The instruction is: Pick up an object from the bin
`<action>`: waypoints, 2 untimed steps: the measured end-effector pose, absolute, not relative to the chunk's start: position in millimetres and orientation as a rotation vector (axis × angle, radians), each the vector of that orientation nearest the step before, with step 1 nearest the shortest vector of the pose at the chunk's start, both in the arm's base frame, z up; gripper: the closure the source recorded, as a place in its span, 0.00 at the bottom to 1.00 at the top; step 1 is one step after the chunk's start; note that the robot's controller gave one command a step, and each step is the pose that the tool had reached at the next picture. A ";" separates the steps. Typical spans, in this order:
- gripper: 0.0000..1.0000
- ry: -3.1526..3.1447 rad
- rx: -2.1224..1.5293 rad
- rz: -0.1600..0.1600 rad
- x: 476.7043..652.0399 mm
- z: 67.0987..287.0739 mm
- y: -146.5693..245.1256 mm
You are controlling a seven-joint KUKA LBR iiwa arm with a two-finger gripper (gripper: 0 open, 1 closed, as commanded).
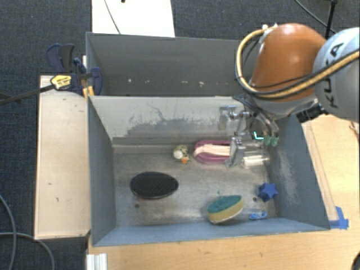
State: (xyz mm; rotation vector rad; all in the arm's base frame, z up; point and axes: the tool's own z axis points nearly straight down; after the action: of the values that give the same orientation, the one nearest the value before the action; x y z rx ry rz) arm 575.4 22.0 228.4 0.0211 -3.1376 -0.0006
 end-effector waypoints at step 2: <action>0.00 -3.128 -0.277 -0.002 498.2 120.6 -49.5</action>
Offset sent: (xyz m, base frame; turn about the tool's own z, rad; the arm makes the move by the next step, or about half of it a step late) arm -0.0614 -0.0955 -0.0689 0.0908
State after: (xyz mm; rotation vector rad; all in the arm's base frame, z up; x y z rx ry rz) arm 498.2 -49.5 120.6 -0.2771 -3.1279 -0.0017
